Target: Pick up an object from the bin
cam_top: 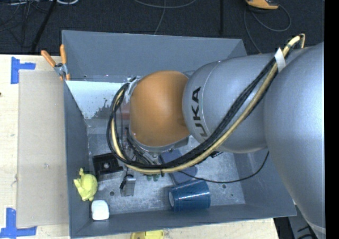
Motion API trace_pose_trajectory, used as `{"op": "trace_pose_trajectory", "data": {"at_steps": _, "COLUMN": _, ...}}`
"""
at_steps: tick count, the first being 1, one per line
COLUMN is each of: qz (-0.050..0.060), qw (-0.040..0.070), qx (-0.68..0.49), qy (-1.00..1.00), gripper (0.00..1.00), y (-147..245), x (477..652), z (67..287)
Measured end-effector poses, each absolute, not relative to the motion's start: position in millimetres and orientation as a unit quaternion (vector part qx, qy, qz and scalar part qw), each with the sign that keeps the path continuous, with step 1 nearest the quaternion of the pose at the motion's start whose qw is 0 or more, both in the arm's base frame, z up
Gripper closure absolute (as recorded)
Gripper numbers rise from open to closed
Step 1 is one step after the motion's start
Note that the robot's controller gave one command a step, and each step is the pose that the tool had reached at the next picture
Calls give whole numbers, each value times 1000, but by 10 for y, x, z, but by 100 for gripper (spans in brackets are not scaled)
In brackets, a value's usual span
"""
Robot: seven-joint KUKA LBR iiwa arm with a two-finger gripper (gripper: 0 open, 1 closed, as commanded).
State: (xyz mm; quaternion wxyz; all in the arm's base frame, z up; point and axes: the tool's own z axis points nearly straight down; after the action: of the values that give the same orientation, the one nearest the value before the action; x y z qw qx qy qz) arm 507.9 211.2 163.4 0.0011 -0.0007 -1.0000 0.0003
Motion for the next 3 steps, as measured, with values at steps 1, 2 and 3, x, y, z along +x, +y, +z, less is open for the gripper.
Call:
{"op": "trace_pose_trajectory", "data": {"at_steps": 1, "qz": -2, "qw": -4, "qx": -22, "qy": -1000, "gripper": 0, "y": 2117, "x": 5474, "z": 1213}}
{"op": "trace_pose_trajectory", "data": {"at_steps": 2, "qz": 1, "qw": 1, "qx": -19, "qy": -1000, "gripper": 0, "y": 2096, "x": 5515, "z": 926}}
{"op": "trace_pose_trajectory", "data": {"at_steps": 3, "qz": -1, "qw": -1, "qx": -104, "qy": -995, "gripper": 100, "y": 2259, "x": 5589, "z": 902}}
